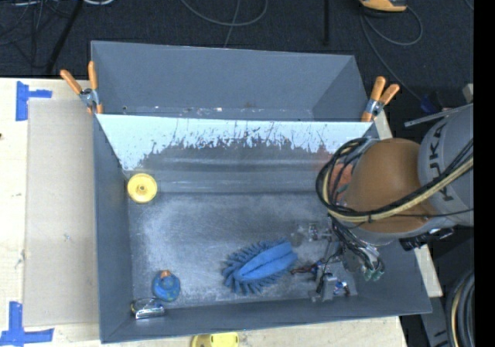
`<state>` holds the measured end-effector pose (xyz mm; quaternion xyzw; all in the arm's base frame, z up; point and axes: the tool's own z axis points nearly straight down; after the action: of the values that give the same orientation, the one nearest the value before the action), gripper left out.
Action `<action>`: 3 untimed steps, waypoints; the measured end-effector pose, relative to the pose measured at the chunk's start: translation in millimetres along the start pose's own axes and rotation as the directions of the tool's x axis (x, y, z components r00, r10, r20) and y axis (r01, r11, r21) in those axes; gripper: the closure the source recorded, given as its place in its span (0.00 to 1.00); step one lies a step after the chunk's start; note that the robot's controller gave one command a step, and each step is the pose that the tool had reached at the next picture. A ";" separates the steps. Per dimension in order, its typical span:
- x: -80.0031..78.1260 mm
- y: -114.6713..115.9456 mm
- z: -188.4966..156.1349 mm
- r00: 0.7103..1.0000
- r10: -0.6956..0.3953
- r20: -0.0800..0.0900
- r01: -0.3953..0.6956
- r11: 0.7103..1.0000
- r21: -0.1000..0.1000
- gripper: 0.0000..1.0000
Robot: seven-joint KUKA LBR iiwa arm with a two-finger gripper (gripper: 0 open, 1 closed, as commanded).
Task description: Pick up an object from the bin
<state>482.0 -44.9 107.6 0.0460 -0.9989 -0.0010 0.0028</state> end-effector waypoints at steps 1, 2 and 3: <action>-16.4 64.2 4.1 1.000 0.008 0.006 -0.008 1.000 0.002 0.00; -9.5 96.1 36.0 0.991 -0.130 0.026 0.129 0.992 0.005 0.00; -16.8 71.9 38.3 0.975 -0.222 0.005 0.222 0.975 0.003 1.00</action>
Offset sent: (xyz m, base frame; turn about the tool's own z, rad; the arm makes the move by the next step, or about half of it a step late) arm -0.0052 0.0960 -0.0376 -0.1295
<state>491.9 28.4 69.4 0.1573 -0.9876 -0.0001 0.0000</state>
